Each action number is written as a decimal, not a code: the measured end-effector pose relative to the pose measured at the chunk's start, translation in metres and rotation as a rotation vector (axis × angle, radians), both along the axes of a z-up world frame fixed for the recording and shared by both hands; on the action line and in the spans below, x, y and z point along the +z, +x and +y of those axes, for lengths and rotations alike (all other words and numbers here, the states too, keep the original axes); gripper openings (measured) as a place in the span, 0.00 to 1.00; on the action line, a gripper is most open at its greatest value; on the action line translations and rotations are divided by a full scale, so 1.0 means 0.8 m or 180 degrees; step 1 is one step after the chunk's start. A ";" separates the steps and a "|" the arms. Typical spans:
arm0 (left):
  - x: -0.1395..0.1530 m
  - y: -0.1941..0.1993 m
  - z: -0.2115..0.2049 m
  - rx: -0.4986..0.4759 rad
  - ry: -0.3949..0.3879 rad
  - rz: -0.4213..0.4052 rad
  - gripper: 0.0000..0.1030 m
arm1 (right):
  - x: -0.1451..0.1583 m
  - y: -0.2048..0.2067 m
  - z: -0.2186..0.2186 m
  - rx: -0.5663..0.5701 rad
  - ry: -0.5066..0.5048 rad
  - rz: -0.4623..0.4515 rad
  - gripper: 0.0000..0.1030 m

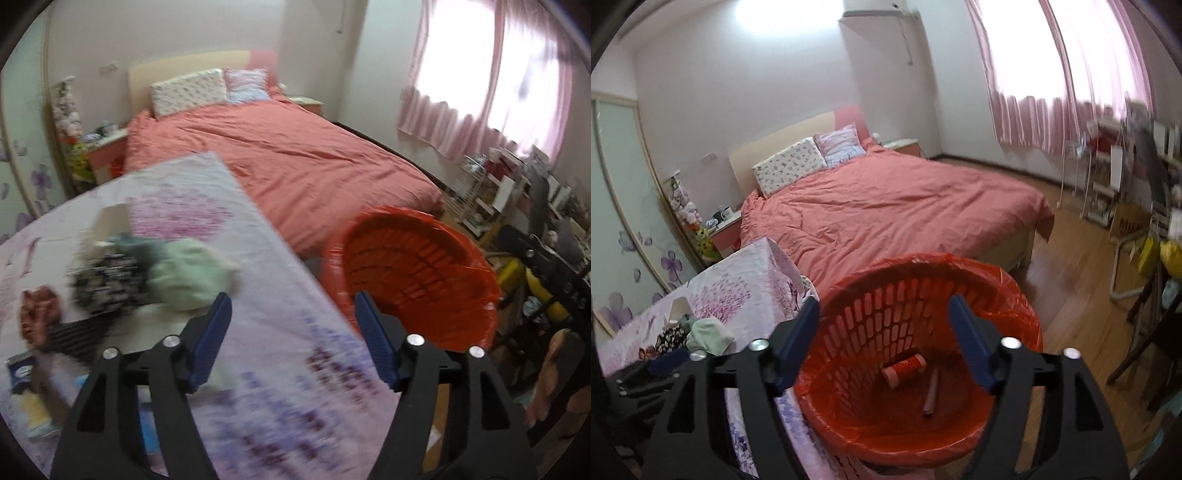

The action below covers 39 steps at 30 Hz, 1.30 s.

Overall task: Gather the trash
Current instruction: 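Open both grippers to drop the tube and cup into the basket, then grasp the blue Vinda tissue pack with the right gripper while the left grasps the blue snack wrapper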

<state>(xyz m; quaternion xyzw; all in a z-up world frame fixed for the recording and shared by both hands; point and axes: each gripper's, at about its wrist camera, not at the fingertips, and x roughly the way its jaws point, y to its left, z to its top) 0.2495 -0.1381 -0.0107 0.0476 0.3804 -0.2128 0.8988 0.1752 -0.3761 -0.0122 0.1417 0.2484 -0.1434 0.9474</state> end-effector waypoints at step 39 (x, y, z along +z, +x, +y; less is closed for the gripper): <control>-0.051 -0.070 0.360 0.1844 -0.0004 0.0073 0.79 | -0.075 0.050 0.335 0.1607 -0.0278 0.0777 0.66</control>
